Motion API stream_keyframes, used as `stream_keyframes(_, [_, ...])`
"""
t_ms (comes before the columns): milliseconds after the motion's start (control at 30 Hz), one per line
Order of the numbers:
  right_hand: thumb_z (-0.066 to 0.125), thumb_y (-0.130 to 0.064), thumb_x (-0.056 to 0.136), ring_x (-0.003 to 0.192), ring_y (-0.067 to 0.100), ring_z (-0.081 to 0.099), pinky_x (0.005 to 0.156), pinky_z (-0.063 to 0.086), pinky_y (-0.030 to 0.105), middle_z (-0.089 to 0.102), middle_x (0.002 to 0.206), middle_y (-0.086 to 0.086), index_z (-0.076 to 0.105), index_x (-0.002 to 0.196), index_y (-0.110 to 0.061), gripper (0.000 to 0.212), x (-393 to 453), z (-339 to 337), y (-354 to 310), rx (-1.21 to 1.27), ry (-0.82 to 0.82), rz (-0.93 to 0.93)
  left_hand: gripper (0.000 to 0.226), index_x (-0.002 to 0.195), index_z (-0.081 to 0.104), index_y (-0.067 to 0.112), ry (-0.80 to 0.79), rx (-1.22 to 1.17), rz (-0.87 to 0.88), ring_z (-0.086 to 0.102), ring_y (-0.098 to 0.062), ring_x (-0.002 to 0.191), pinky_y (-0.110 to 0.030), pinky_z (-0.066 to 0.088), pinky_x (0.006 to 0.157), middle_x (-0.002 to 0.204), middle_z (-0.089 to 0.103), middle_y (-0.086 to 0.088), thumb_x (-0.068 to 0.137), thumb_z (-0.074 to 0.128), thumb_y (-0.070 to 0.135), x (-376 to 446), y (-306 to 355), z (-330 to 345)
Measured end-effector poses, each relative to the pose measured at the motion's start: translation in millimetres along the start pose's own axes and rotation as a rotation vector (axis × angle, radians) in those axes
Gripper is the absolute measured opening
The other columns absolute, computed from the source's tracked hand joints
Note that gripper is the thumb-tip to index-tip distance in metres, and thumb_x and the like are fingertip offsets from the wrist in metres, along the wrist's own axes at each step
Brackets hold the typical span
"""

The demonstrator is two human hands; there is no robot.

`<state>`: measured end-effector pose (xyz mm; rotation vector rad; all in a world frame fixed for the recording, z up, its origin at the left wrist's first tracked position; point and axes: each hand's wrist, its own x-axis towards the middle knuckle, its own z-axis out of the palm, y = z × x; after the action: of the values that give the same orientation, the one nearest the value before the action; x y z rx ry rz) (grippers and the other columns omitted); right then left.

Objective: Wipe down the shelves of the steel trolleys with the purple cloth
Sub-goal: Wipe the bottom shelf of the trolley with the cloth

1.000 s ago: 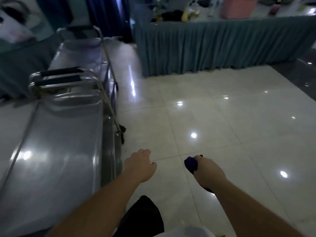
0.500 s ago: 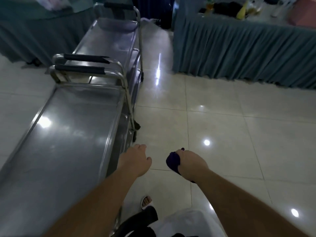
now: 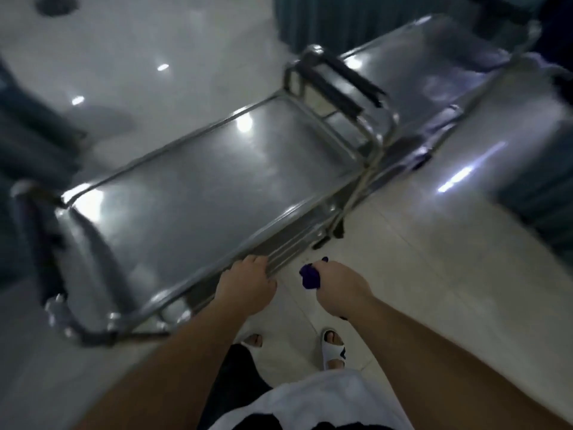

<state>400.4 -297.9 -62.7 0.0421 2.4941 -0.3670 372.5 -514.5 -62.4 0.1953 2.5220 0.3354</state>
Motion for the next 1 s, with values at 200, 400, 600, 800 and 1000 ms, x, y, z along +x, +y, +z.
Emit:
stream_keyframes(200, [0.055,-0.010,0.090,0.099,0.026,0.060,0.085,0.054,0.041,0.060,0.110,0.005,0.054,0.121,-0.023,0.034,9,5,-6,-0.221,-0.103,-0.205,0.060,0.155,0.044,0.022,0.027,-0.186,-0.329,0.049,-0.031,0.139,-0.044,0.047,0.109,0.156,0.049,-0.004,0.100,0.052,0.046,-73,-16,54])
stream_keyframes(400, [0.056,-0.011,0.091,0.087,0.023,0.057,0.077,0.052,0.038,0.059,0.099,0.001,0.055,0.117,-0.025,0.029,0,45,-38,-0.307,-0.168,-0.310,0.056,0.150,0.048,0.025,0.038,-0.236,-0.491,0.053,-0.031,0.134,-0.044,0.047,0.104,0.152,0.052,-0.002,0.099,0.052,0.047,-121,-47,98])
stream_keyframes(600, [0.055,-0.007,0.091,0.088,0.023,0.060,0.081,0.054,0.038,0.060,0.097,0.002,0.056,0.108,-0.022,0.023,9,99,-78,-0.332,-0.240,-0.352,0.053,0.147,0.048,0.024,-0.010,-0.285,-0.521,0.053,-0.030,0.131,-0.045,0.048,0.100,0.147,0.053,-0.002,0.099,0.049,0.047,-134,-96,144])
stream_keyframes(800, [0.052,-0.006,0.092,0.093,0.027,0.062,0.086,0.055,0.041,0.062,0.102,0.006,0.057,0.110,-0.018,0.023,35,158,-100,-0.313,-0.325,-0.401,0.053,0.150,0.047,0.023,-0.067,-0.270,-0.571,0.054,-0.028,0.129,-0.044,0.048,0.099,0.147,0.054,-0.002,0.101,0.048,0.044,-127,-133,193])
stream_keyframes(1000, [0.053,-0.005,0.092,0.090,0.024,0.059,0.076,0.049,0.034,0.059,0.098,0.003,0.055,0.109,-0.015,0.021,86,203,-90,-0.340,-0.408,-0.497,0.051,0.148,0.048,0.022,-0.098,-0.256,-0.630,0.055,-0.027,0.126,-0.042,0.046,0.092,0.145,0.055,-0.002,0.102,0.049,0.044,-85,-141,240])
